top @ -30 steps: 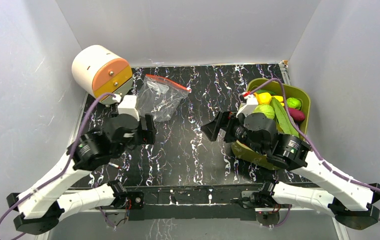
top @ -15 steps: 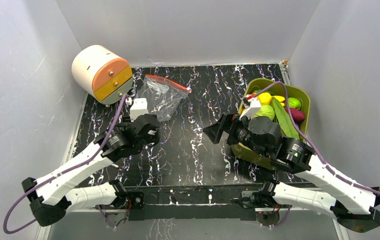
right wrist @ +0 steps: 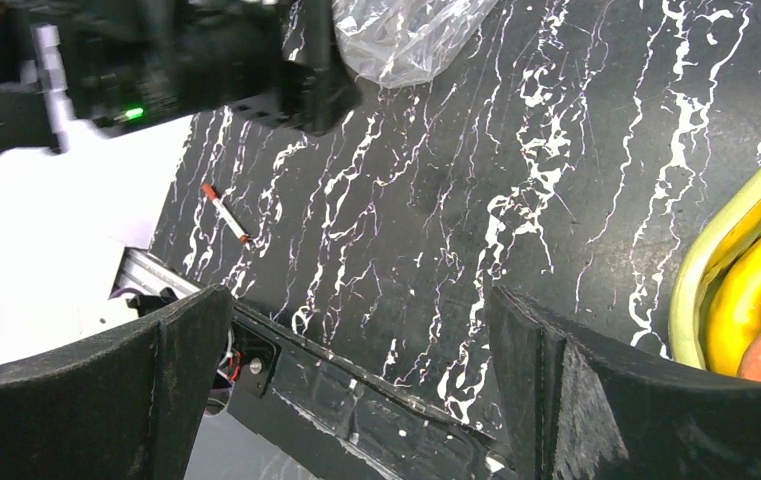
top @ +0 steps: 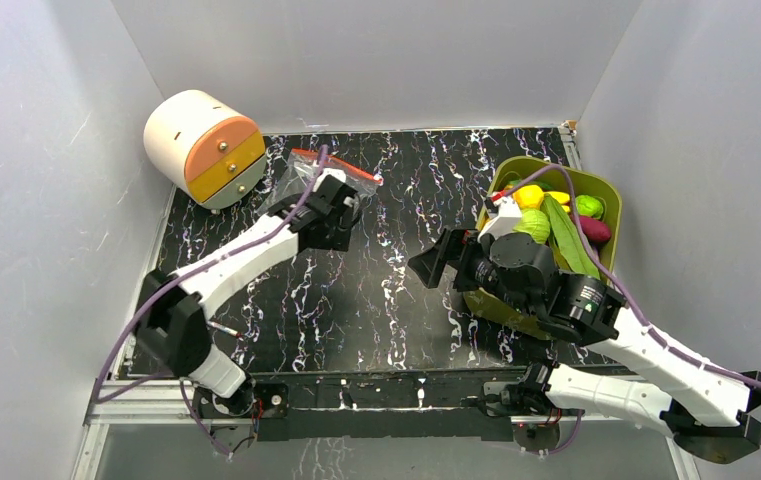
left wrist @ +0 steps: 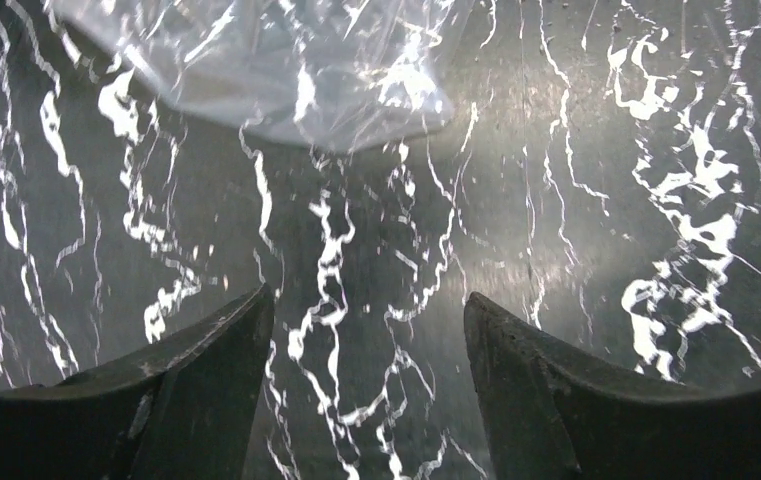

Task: Place the food in the zip-top bag and seal the zipper
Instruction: Move the zipper food storage bag to the center of the board.

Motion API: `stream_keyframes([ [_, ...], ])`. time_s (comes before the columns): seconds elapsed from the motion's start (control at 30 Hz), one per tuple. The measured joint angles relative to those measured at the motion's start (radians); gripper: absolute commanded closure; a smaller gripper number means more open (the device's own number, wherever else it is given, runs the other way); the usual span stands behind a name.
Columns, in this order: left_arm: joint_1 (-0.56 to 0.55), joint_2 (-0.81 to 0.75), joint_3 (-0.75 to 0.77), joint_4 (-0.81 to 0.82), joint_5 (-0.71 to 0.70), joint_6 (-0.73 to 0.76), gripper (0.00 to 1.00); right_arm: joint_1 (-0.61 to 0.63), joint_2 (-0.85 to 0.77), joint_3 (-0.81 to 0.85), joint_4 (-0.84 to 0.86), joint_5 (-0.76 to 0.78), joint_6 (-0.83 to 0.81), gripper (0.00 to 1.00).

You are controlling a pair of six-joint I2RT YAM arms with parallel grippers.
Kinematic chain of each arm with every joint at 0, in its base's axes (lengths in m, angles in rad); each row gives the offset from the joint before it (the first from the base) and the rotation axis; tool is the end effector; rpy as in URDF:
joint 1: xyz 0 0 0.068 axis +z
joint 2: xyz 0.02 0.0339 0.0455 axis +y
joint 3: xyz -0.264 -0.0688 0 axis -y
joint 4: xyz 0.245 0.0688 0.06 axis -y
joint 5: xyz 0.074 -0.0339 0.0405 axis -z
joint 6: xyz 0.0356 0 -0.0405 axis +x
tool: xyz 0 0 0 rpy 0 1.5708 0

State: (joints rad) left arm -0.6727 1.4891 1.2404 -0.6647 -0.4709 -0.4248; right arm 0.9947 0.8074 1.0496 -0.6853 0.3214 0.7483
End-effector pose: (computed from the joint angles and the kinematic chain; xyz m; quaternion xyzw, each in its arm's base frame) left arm 0.2567 -0.1838 0.2908 0.0391 0.9226 0.0246 0.3830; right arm 0.0957 0.1266 0.3750 -0.0177 0.8385 0.3167 0.4431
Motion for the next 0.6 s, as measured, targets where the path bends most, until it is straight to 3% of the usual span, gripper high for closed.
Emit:
stream_keyframes([
  [0.27, 0.059, 0.269, 0.085, 0.135, 0.023, 0.209, 0.39, 0.0, -0.016, 0.0, 0.0, -0.005, 0.013, 0.03],
  [0.6, 0.1, 0.388, 0.13, 0.243, 0.124, 0.337, 0.39, 0.0, -0.045, -0.001, 0.006, -0.005, 0.014, 0.03],
])
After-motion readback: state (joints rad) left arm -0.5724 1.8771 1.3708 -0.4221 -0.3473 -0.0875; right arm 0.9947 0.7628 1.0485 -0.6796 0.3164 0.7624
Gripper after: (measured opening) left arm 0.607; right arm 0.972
